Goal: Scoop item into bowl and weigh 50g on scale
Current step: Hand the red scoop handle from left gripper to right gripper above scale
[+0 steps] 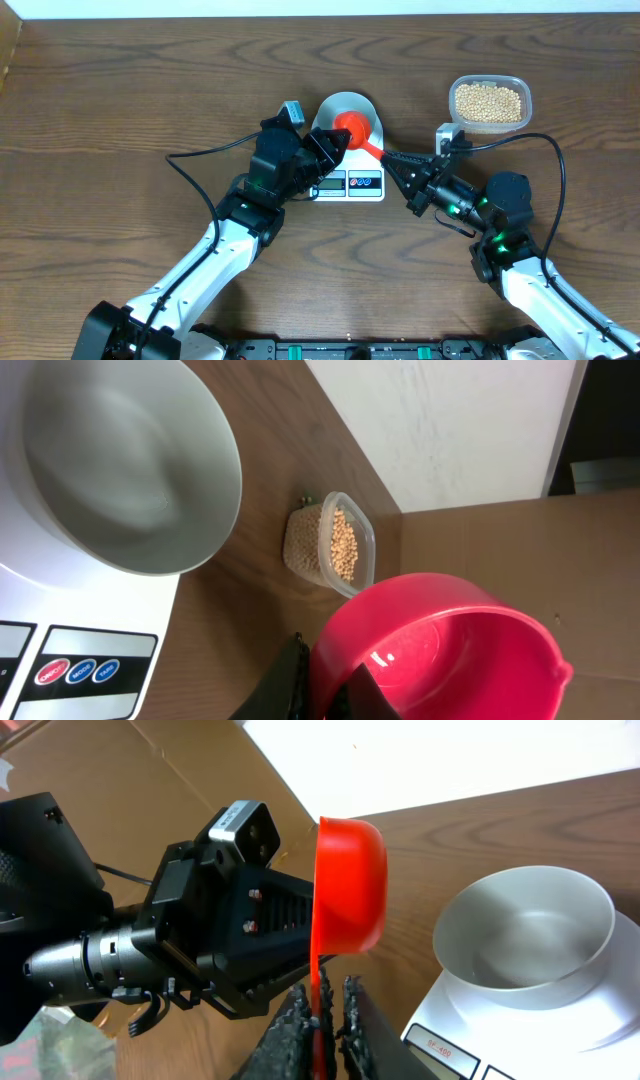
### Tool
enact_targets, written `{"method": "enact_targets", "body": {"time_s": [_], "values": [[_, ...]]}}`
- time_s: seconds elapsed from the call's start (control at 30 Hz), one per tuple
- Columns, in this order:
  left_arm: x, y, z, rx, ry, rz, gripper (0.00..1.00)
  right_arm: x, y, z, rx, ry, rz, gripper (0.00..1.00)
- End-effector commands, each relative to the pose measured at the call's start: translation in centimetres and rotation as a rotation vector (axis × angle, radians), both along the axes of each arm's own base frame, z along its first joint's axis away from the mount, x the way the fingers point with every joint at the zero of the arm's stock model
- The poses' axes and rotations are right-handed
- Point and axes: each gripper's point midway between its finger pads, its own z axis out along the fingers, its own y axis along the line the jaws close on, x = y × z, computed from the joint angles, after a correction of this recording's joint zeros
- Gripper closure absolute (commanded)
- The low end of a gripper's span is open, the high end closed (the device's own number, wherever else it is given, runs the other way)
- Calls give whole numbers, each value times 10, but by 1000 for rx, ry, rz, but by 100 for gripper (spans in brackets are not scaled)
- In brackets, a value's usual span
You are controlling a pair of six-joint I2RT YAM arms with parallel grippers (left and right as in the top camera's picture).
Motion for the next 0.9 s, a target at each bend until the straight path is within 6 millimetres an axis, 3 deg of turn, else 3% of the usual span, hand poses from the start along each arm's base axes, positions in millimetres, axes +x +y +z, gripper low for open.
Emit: {"method": "enact_targets", "body": {"time_s": [0.0,0.67,0.77,0.8,0.87], "values": [[-3,-3,-2,-5,14,-16,93,0,4,9,4,-27,13,96],[0,0,-3,3,13,4,92,2,2,9,-15,-58,3,99],[1,1,-3,6,11,13,83,6,-2,9,-17,-56,-22,99],[1,1,-3,6,11,14,76,8,-4,8,-21,-55,-37,99],[1,1,-3,7,11,14,73,11,-6,6,-25,-49,-57,99]]}}
